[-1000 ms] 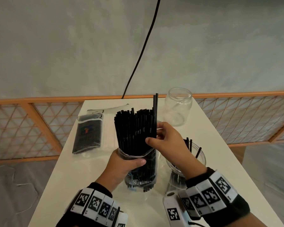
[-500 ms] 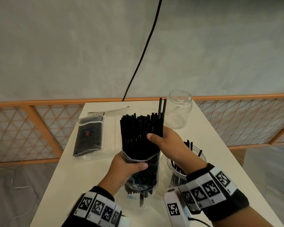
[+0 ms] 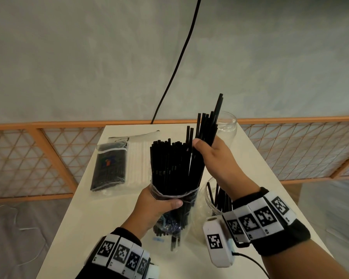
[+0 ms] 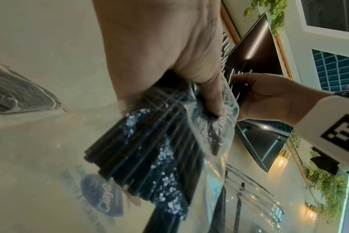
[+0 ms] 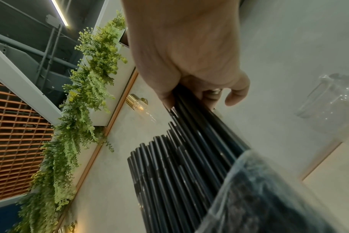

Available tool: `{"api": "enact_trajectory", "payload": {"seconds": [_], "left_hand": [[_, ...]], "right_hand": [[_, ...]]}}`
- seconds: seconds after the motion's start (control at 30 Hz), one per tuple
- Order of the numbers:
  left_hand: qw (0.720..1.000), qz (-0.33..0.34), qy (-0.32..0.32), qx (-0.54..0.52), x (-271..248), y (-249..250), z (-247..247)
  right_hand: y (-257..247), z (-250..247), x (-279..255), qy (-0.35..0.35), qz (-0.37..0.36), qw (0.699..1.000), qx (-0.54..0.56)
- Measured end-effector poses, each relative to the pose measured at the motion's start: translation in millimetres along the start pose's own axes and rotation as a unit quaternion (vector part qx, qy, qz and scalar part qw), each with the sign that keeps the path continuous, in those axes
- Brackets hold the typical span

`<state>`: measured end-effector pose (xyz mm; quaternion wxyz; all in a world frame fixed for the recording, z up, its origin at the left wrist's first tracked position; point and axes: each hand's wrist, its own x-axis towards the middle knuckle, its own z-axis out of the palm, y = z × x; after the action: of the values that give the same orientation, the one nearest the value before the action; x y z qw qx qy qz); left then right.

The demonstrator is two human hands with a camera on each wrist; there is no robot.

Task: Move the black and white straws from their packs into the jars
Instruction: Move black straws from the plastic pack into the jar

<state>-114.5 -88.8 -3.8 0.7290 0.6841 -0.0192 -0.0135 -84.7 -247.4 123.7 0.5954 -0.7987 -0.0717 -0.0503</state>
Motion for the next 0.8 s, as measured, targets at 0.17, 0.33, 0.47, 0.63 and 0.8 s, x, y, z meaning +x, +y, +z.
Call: {"api": "enact_trajectory", "payload": {"seconds": [0.17,0.33,0.47,0.63,0.8], "left_hand": [[1.000,0.004,-0.001,-0.010,1,-1,1],[1.000,0.002,-0.002,-0.006,0,0,0],[1.000,0.012,0.001,-0.009,-2,1,2],[1.000,0.024,0.012,-0.011,-1,0,3],[0.999,0.039,0.021,0.003,-2,1,3]], "right_hand": [[-5,-5,2,0.021,-0.011,1.000,0.004],[-16,-12,2,0.037,-0.021,0.998,0.037],[-25,-21,1,0.030,-0.046,0.998,0.038],[-30,-25,0,0.024,-0.082,0.995,0.051],[-35,-26,3,0.042,-0.109,0.993,0.036]]}}
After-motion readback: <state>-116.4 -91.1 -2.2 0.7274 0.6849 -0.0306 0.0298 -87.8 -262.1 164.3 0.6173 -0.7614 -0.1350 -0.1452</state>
